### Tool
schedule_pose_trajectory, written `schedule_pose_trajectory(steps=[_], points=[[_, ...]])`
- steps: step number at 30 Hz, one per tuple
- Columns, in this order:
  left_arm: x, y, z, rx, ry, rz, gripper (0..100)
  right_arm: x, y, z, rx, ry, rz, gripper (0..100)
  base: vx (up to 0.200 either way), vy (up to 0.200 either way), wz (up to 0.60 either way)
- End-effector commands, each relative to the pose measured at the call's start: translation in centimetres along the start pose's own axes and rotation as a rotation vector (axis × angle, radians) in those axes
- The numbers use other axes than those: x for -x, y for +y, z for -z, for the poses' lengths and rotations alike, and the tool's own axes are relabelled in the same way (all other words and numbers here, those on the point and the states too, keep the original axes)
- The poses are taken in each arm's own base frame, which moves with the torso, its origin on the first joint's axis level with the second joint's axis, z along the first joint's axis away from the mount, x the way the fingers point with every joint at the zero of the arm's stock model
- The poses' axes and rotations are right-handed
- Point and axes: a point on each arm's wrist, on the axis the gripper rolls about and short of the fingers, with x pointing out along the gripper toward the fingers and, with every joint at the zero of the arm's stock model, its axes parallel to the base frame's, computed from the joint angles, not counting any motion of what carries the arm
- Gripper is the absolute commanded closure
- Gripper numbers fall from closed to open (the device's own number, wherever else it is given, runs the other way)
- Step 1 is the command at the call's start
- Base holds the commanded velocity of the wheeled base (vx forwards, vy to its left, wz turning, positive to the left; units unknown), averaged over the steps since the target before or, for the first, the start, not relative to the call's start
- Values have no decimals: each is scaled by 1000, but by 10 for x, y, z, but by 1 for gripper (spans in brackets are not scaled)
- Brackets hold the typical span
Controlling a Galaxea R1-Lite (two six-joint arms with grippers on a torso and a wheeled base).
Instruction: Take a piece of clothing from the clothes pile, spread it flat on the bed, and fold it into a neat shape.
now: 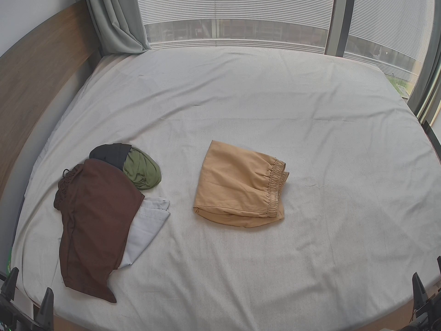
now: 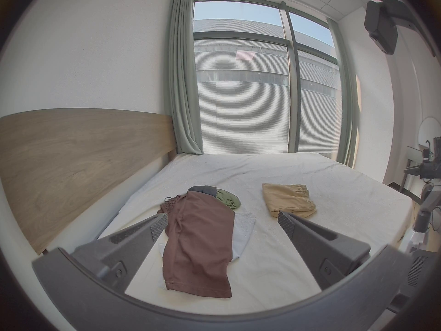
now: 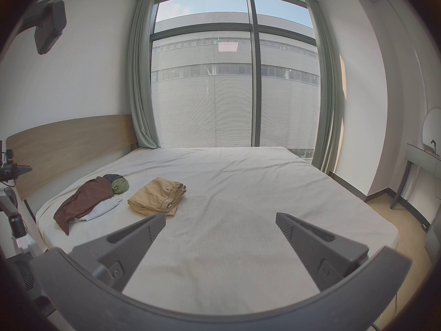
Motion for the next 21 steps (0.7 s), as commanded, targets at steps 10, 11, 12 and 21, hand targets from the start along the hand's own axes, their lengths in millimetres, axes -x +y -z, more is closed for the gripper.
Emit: schedule_pose_trajectory(steps=[10, 11, 12, 21], points=[[1, 2, 12, 12, 62, -107, 0, 0, 1, 5, 10, 5, -32, 0, 0, 0, 0], [2, 2, 13, 11, 51, -97, 0, 0, 1, 5, 12, 5, -34, 0, 0, 0, 0], [3, 2, 13, 12, 46, -89, 0, 0, 1, 5, 12, 8, -34, 0, 0, 0, 0], [3, 2, 13, 14, 44, -72, 0, 0, 1, 5, 12, 8, -37, 0, 0, 0, 0]])
